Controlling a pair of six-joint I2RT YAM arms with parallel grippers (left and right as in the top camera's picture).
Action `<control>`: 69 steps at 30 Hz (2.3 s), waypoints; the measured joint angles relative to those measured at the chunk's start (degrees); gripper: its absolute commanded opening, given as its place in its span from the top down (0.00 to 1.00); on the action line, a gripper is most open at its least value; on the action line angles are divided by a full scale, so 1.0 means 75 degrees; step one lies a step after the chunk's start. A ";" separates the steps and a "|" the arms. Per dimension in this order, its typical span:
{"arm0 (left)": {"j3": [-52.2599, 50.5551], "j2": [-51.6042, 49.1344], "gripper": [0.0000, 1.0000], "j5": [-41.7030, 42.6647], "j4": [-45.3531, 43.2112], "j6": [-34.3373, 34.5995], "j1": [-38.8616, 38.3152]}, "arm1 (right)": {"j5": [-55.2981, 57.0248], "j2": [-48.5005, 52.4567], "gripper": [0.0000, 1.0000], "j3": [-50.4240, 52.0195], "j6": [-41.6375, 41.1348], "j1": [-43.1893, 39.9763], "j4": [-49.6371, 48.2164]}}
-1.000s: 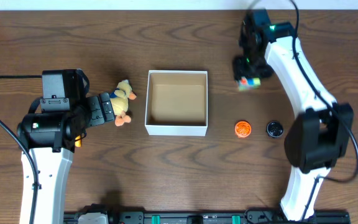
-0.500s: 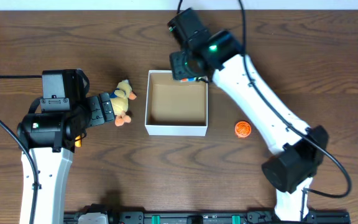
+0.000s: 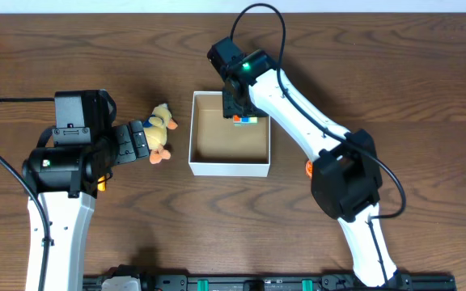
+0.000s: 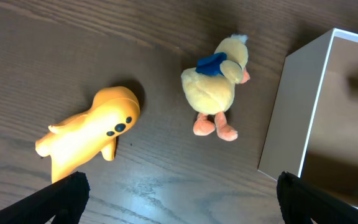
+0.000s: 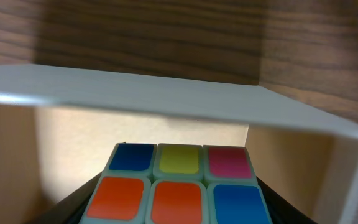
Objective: Pack container
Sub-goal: 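Lift the cube and carry it over the white box, then lower the cube into the box's right side and release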
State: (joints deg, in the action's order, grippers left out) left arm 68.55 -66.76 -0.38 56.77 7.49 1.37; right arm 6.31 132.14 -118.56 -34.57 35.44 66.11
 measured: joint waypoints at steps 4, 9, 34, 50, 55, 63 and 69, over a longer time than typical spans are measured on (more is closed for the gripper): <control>0.0000 0.0000 0.02 0.0000 0.0000 0.0000 0.0000 | 0.0017 0.0291 0.99 0.0003 -0.0052 -0.0058 -0.0026; 0.0000 0.0000 0.02 0.0000 0.0003 0.0000 0.0000 | 0.0000 0.0434 0.97 0.0003 -0.0111 -0.0152 -0.0178; 0.0000 0.0000 0.02 0.0000 0.0003 0.0000 0.0000 | -0.0003 0.0434 0.61 0.0003 -0.0134 -0.0201 -0.0017; 0.0000 0.0000 0.02 0.0000 0.0003 0.0000 0.0000 | 0.0012 0.0434 0.37 0.0644 -0.0169 -0.0201 -0.0382; 0.0000 0.0000 0.02 0.0000 0.0003 0.0000 0.0000 | 0.0020 0.0434 0.27 0.0647 -0.0221 -0.0201 -0.0396; 0.0000 0.0000 0.02 0.0000 0.0015 0.0000 0.0000 | 0.0020 0.0434 0.17 0.0647 -0.0245 -0.0201 -0.0420; 0.0000 0.0000 0.02 0.0000 0.0079 0.0000 0.0000 | 0.0023 0.0434 0.04 0.0609 -0.0227 -0.0201 -0.0280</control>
State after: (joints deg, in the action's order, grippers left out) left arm 68.55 -66.76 -0.38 57.36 7.49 1.37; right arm 6.48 135.39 -113.99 -36.27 33.93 64.01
